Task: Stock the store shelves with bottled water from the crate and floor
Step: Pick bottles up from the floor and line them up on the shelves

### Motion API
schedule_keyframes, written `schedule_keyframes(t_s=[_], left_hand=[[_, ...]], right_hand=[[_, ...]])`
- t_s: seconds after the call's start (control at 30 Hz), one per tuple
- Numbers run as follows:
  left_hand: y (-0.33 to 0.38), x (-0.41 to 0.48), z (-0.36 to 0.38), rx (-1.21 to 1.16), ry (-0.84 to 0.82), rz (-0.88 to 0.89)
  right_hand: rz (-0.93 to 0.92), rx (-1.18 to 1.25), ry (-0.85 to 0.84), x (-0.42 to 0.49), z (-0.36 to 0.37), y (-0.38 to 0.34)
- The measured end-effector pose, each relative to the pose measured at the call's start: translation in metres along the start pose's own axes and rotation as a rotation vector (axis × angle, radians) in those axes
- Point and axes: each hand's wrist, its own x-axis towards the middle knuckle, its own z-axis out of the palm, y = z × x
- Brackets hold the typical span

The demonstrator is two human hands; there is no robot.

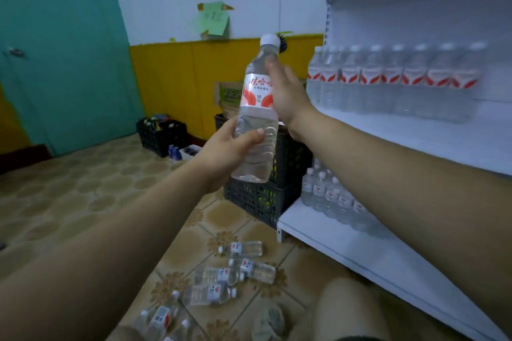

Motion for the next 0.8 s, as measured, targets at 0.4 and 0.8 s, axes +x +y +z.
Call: schedule_keyframes(t_s=[0.4,0.8], left_hand=[[-0.012,0.071,0.117,0.001,-0.455,-0.087],[-0.072,0.212,0.218,0.472,-0.595,0.113]], right_hand=[[0.024,-0.332,0.313,-0.021,-0.153,-0.003],[0.211,-0.332,0.382,0.03,-0.28,0.049]])
